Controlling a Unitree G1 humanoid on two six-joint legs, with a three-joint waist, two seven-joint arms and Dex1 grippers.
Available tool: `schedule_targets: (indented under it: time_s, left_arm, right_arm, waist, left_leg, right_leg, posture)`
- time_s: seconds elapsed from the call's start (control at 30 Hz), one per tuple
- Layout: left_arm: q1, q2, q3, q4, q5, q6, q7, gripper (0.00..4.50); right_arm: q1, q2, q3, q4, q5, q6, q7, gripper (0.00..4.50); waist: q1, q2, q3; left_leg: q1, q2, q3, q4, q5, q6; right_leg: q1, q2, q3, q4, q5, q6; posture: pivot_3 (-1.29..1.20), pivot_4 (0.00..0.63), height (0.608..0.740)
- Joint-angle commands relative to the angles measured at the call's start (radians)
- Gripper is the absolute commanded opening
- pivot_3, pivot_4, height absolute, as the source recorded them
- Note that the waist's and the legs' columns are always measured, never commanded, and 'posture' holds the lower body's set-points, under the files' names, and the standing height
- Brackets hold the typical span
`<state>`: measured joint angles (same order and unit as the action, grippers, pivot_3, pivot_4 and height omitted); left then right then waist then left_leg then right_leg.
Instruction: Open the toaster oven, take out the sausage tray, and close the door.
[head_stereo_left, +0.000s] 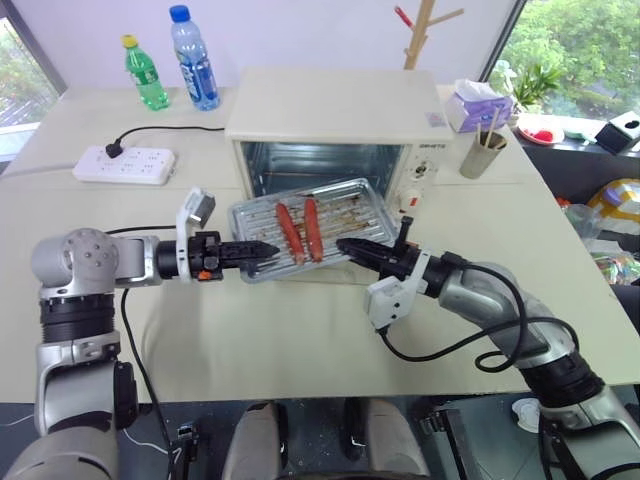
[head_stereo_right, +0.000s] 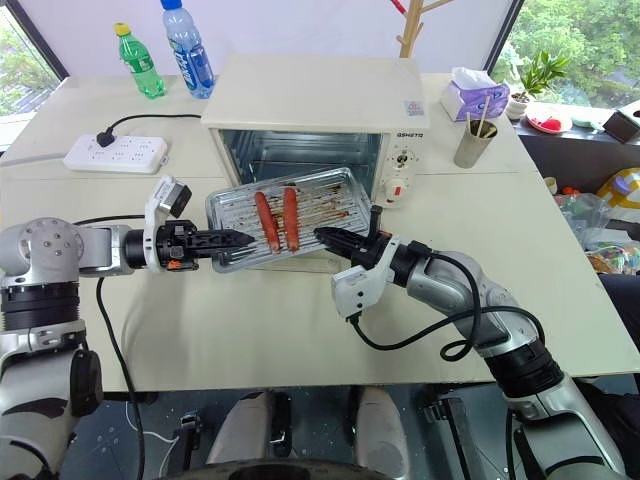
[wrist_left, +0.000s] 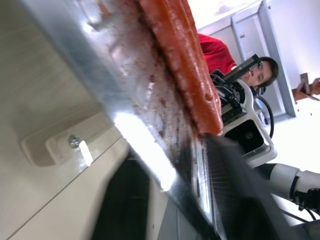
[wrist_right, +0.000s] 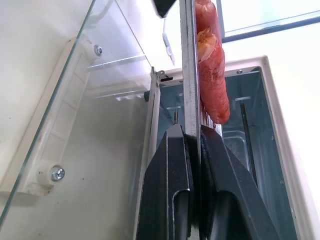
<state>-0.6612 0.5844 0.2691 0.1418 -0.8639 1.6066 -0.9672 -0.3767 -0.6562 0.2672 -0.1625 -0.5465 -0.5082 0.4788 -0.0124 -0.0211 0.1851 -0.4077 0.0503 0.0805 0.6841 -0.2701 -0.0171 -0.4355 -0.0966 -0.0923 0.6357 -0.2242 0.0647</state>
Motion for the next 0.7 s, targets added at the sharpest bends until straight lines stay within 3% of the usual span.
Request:
schedule_targets:
  time_s: [0.03,0.33,0.43,0.57,0.7]
  left_arm:
    - [-0.019,0.0,0.031,0.014,-0.052,0.008,0.035,0.01]
    - [0.013,-0.005,0.029,0.063,-0.162,0.008,0.155,0.01]
    - [0.034,-0.004,0.043,0.084,-0.229,0.008,0.215,0.0]
    - [0.079,-0.001,0.074,0.082,-0.314,0.008,0.295,0.0]
    - [0.121,-0.004,0.157,0.098,-0.41,0.008,0.398,0.0]
  right_arm:
    - [-0.013,0.008,-0.025,-0.037,0.023,-0.006,-0.012,0.0]
    - [0.022,-0.017,-0.04,-0.052,0.035,-0.001,0.014,0.0]
    - [0.035,-0.029,-0.045,-0.061,0.045,0.022,0.039,1.0]
    - [0.065,-0.054,-0.053,-0.08,0.057,0.022,0.058,3.07]
    - [0.118,-0.103,-0.073,-0.122,0.149,0.042,0.129,3.07]
  waist:
    - [0.0,0.0,0.0]
    - [0.0,0.0,0.0]
    - [0.0,0.0,0.0]
    - [0.0,0.0,0.0]
    - [0.001,0.0,-0.001]
  left_leg:
    - [0.0,0.0,0.0,0.0,0.0,0.0]
    - [0.0,0.0,0.0,0.0,0.0,0.0]
    - [0.0,0.0,-0.001,0.0,0.0,0.0]
    - [0.001,0.0,-0.001,0.0,0.0,0.0]
    - [0.001,0.0,-0.002,0.0,0.0,0.0]
  right_leg:
    - [0.0,0.0,0.0,0.0,0.0,0.0]
    - [0.0,0.0,0.0,0.0,0.0,0.0]
    - [0.0,0.0,0.0,0.0,0.0,0.0]
    - [0.001,0.0,0.0,0.0,0.0,0.0]
    - [0.001,-0.001,0.0,0.0,0.0,0.0]
  posture:
    - [0.0,0.15,0.722]
    - [0.0,0.15,0.722]
    - [0.0,0.15,0.722]
    - [0.0,0.15,0.722]
    - [0.0,0.15,0.722]
